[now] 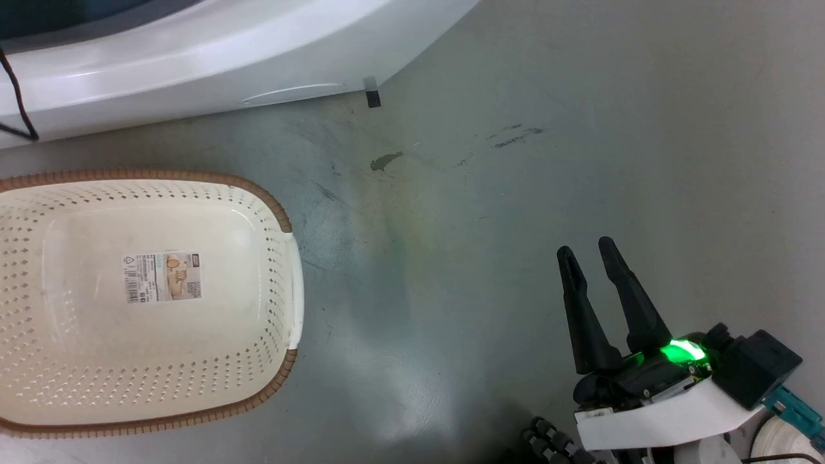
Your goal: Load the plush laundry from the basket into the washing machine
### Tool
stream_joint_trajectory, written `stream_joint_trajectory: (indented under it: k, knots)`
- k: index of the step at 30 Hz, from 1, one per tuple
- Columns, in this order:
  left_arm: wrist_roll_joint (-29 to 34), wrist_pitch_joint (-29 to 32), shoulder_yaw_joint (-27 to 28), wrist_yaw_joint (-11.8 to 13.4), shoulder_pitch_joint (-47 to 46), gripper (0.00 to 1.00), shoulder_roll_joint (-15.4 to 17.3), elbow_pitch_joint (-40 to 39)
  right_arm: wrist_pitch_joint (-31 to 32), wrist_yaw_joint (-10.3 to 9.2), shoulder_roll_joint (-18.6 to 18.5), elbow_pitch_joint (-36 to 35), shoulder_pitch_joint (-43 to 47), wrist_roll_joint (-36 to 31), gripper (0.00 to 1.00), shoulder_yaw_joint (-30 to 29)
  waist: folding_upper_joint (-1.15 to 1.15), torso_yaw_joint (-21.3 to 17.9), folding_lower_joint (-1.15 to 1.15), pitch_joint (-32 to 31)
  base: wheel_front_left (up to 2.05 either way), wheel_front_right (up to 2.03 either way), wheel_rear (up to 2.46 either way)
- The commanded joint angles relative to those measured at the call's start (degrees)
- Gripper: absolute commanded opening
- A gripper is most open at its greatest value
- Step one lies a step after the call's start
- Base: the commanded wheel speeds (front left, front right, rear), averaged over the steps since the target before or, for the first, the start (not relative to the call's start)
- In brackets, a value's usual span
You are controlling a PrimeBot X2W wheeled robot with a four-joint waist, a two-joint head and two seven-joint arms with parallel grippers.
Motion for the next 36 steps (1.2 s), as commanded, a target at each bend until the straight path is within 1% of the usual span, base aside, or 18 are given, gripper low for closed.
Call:
stream_joint_trajectory:
  k: [1,3,4,5,6,10,14,16,19,22,26,31,34,36]
  knots:
    - [-0.3,0.6,0.0,-0.3,0.9,0.00,-0.2,1.8,-0.3,0.05,0.0,0.1,-1.0,-0.4,1.00,0.0,-0.01,0.2,0.00,-0.2,0.00,0.00,0.00]
    - [-0.5,0.3,-0.3,-0.5,0.9,0.00,-0.6,2.8,-0.3,0.05,0.0,0.3,-1.1,-0.6,1.00,-0.2,-0.01,0.5,0.00,-0.7,0.00,0.00,0.00]
    - [-0.6,0.0,-0.6,-0.6,1.1,0.10,-0.8,3.2,-0.3,0.05,0.0,0.4,-1.2,-0.8,1.00,-0.5,-0.01,0.7,0.00,-1.0,0.00,0.00,0.00]
    - [-0.5,-0.4,-0.9,-0.7,1.3,0.41,-1.1,3.5,-0.3,0.05,0.0,0.5,-1.2,-1.0,1.00,-0.8,-0.01,0.9,0.00,-1.4,0.00,0.00,0.00]
    - [-0.4,-0.7,-1.3,-0.8,1.5,1.00,-1.2,3.9,-0.3,0.05,0.0,0.6,-1.2,-1.2,1.00,-1.1,-0.01,1.2,0.00,-1.8,0.00,0.00,0.00]
    - [-0.7,-2.1,-2.6,-1.3,2.8,1.00,-2.3,5.9,-0.3,0.05,0.0,1.0,-1.5,-2.5,1.00,-2.2,-0.01,2.3,0.00,-4.4,0.00,0.00,0.00]
    - [-1.6,-5.4,-3.5,-1.6,5.9,1.00,-4.3,7.9,-0.3,0.05,0.0,1.8,-1.3,-4.3,1.00,-3.9,-0.01,4.1,0.00,-8.7,0.00,0.00,0.00]
    - [-3.0,-8.5,-4.0,-1.8,9.5,1.00,-6.3,9.6,-0.3,0.05,0.0,2.8,-0.7,-6.5,1.00,-5.2,-0.01,6.0,0.00,-13.6,0.00,0.00,0.00]
    - [-4.6,-11.5,-4.7,-1.9,13.6,1.00,-8.7,10.9,-0.3,0.05,0.0,3.7,0.4,-8.5,1.00,-6.5,-0.01,8.2,0.00,-18.6,0.00,0.00,0.00]
    - [-6.8,-14.2,-7.2,-1.9,18.0,1.00,-11.4,9.7,-0.3,0.05,0.0,4.4,1.2,-10.3,1.00,-7.7,-0.01,10.5,0.00,-23.3,0.00,0.00,0.00]
    - [-10.9,-16.5,-10.5,-1.9,25.1,1.00,-12.9,5.4,-0.3,0.05,0.0,5.3,2.7,-12.5,1.00,-9.1,-0.01,13.5,0.00,-29.6,0.00,0.00,0.00]
    - [-14.9,-17.6,-12.8,-2.0,35.8,1.00,-12.9,-3.9,-0.3,0.05,0.0,6.0,4.7,-14.2,1.00,-10.4,-0.01,16.3,0.00,-36.1,0.00,0.00,0.00]
    - [-14.6,-17.6,-12.4,-2.0,43.6,1.00,-11.9,-12.4,-0.3,0.05,0.0,6.6,6.2,-15.1,1.00,-11.1,-0.01,17.7,0.00,-39.0,0.00,0.00,0.00]
    - [-13.9,-17.6,-10.8,-1.7,49.2,1.00,-11.3,-17.1,-0.3,0.05,0.0,7.1,7.1,-15.7,1.00,-11.0,-0.01,18.4,0.00,-40.8,0.00,0.00,0.00]
